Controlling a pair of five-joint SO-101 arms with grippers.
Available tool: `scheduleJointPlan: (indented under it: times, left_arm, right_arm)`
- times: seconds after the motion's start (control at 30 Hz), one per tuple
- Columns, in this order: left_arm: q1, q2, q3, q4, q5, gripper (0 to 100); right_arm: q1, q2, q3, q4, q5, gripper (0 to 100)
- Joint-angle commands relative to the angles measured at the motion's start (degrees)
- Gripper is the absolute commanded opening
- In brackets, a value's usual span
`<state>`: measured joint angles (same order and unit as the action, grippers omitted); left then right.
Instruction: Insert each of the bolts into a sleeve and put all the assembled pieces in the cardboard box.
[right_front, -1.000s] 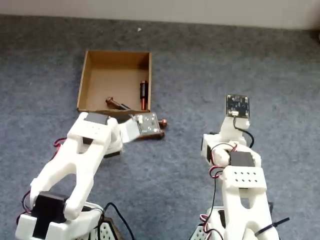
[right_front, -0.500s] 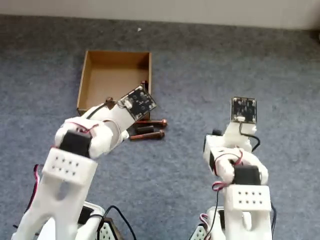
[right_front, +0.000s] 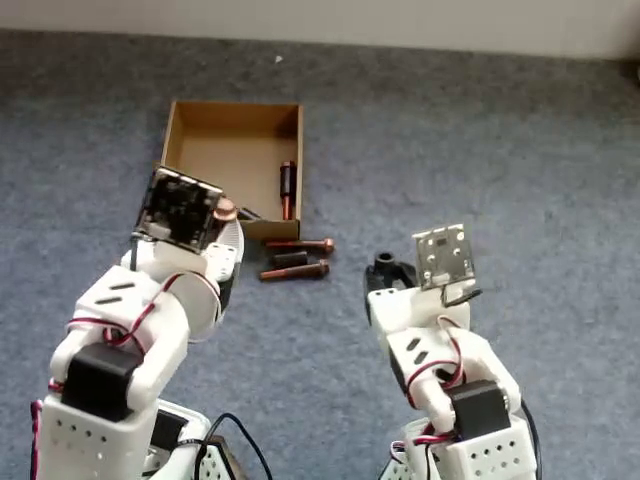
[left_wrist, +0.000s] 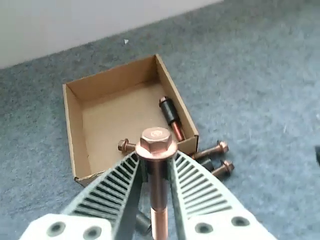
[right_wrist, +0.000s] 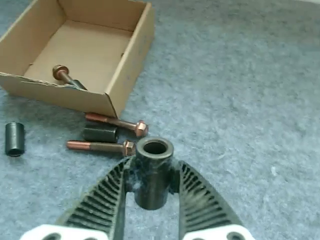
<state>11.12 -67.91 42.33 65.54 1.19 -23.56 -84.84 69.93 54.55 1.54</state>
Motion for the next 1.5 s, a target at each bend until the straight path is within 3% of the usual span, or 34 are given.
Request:
scheduleJointPlan:
  times: [0.0, 0.43, 0.7, 1.0, 1.1, 1.47]
  left_arm:
    - [0.92, -3.91, -0.31, -4.04, 7.91, 1]
    - [12.97, -15.16, -0.31, -6.33, 12.22, 1]
    - [14.73, -15.87, -0.22, -7.65, 12.22, 1]
    - [14.81, -15.96, 3.03, -12.57, 12.40, 1]
    - [14.55, -15.96, 5.58, -14.68, 16.18, 1]
    - [14.64, -15.96, 6.20, -14.59, 16.88, 1]
  right_arm:
    - [-5.32, -1.80, -0.84, -0.48, 0.62, 0.5]
    - [-19.65, -1.89, -0.75, -8.22, 5.36, 0.5]
    - [-25.98, -1.71, -0.75, -16.22, 10.37, 0.5]
    - [-26.59, -1.63, -0.75, -19.12, 10.99, 0.5]
    - [-26.33, -1.63, -0.75, -19.30, 10.99, 0.5]
    - [-26.07, -1.80, -0.66, -19.30, 10.73, 0.5]
